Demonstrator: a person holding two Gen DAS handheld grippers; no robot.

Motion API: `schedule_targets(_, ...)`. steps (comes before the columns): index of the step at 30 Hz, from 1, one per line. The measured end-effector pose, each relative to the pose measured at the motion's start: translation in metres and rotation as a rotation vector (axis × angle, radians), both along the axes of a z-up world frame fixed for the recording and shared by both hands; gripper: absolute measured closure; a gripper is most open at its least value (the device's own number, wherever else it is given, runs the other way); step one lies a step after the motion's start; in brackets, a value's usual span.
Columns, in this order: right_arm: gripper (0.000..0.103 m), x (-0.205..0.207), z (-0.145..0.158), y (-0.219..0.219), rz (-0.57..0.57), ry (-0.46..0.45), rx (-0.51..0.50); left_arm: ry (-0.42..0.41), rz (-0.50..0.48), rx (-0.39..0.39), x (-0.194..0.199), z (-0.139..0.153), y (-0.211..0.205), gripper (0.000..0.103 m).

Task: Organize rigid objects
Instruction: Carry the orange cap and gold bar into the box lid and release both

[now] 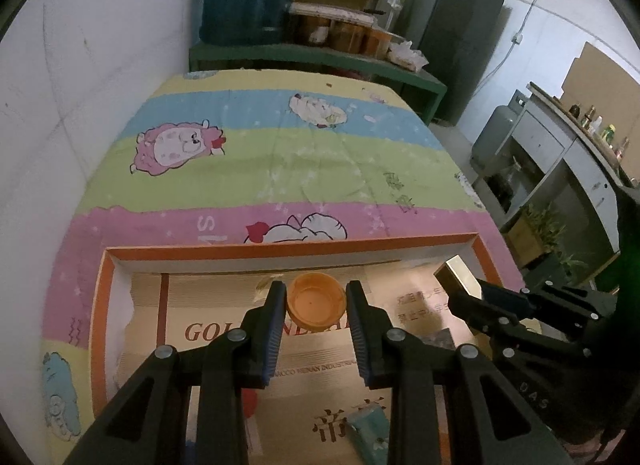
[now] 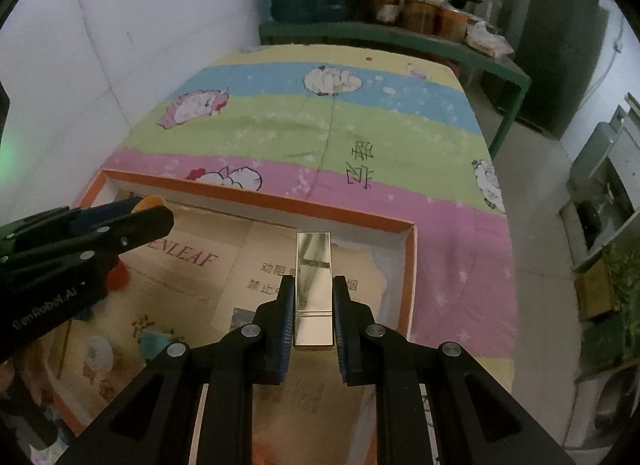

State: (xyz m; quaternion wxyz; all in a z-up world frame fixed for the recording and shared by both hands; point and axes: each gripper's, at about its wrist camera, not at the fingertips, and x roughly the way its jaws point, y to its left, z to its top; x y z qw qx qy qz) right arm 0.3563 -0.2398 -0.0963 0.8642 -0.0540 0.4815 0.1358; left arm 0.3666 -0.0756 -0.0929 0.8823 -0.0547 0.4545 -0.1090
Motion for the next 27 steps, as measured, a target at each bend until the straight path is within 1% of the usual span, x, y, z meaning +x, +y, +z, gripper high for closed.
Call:
schedule_targets(8,0.085,0.005,-0.007,0.003,0.013,0.020,-0.009,0.034,-0.003,0.019,0.005,-0.013,0.000,0.072)
schedule_targets(14,0.085,0.009,-0.013,0.005,0.017,0.038,-0.012,0.048,-0.013,0.020,0.007,-0.016,-0.002,0.072)
schedule_targets(17,0.085,0.009,-0.016,0.007,0.022,0.046,-0.022,0.087,-0.018,0.010,0.009,-0.023,-0.002,0.072)
schedule_targets(27,0.085,0.010,-0.020,0.007,0.027,0.049,-0.021,0.089,-0.017,-0.022,0.008,-0.025,0.002,0.072)
